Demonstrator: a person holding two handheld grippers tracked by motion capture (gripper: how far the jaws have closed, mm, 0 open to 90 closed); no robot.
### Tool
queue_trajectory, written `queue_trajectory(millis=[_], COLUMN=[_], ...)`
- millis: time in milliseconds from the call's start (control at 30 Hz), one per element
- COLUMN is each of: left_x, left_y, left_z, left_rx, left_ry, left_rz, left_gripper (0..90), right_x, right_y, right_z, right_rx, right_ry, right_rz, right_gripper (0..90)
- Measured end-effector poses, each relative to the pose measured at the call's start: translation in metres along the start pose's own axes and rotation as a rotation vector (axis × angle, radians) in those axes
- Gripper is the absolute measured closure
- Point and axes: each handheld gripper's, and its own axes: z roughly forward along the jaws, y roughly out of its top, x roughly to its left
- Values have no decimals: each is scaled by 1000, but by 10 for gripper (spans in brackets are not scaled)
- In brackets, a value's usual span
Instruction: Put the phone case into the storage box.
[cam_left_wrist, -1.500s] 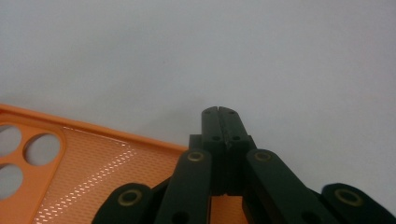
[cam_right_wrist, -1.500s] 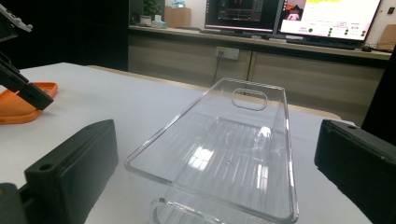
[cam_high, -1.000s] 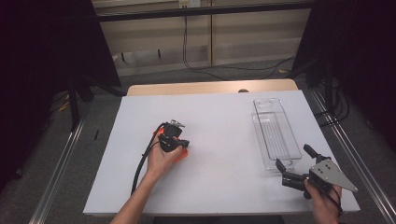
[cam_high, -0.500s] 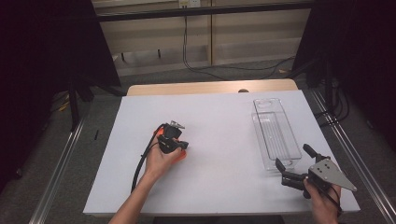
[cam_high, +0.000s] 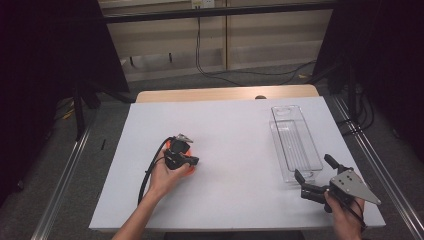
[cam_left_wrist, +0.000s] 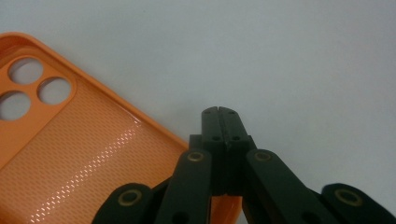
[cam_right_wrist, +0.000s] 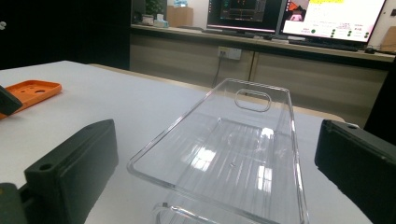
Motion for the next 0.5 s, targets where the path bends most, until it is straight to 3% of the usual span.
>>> queue_trajectory(millis=[67,267,433,500], left_x=[1,-5,-7,-7], left_y=[0,-5,-7,-9], left_z=[-1,-2,-5,-6], left_rx=[8,3,33,30], left_ry=[-18,-10,-1,-4], left_rz=[-9,-5,23,14], left_gripper=[900,900,900,900], right_x=[0,0,0,0], right_y=[0,0,0,0], right_z=[0,1,1,1], right_rx=[3,2,2,2], right_ry=[-1,-1,2,3], right_rz=[-3,-4,-5,-6], right_gripper=[0,0,0,0])
